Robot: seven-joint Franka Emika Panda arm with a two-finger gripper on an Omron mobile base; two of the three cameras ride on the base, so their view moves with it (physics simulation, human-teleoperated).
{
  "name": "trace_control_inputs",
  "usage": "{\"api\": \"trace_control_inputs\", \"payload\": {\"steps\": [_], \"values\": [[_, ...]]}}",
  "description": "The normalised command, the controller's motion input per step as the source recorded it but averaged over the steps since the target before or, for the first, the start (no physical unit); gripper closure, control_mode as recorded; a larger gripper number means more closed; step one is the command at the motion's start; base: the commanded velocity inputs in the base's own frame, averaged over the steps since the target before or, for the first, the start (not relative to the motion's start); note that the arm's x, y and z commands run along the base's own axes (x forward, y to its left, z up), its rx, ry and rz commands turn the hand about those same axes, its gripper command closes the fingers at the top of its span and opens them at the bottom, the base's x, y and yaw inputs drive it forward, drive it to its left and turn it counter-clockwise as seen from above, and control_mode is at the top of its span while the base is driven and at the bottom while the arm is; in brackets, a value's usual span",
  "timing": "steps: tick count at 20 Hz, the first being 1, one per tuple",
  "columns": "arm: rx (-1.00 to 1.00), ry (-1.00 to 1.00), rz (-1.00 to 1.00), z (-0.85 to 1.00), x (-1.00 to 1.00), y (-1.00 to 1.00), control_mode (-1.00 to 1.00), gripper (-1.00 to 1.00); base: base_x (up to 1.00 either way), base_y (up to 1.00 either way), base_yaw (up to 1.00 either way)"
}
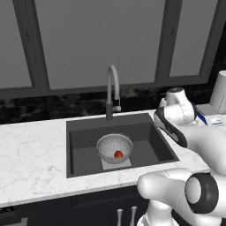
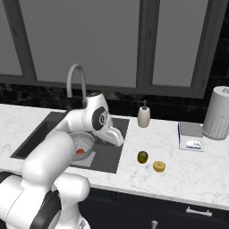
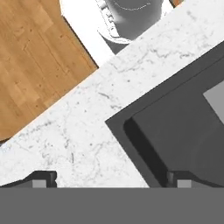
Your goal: Put the colander in the sink, put the kiwi, kiwi, apple in the colander, and turn on the sink faucet and pour water over the colander.
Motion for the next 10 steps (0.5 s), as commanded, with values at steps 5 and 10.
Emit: {"api": "trace_control_inputs", "payload": {"steps": [5,10], "values": [[-0.02,0.00,0.30,0.06,-0.30,-0.76,-1.00,-1.00,0.00,0.00,0.00],[0.01,-0.05,0.40,0.00,-0.15,-0.59,-1.00,-1.00,0.00,0.00,0.00]]}}
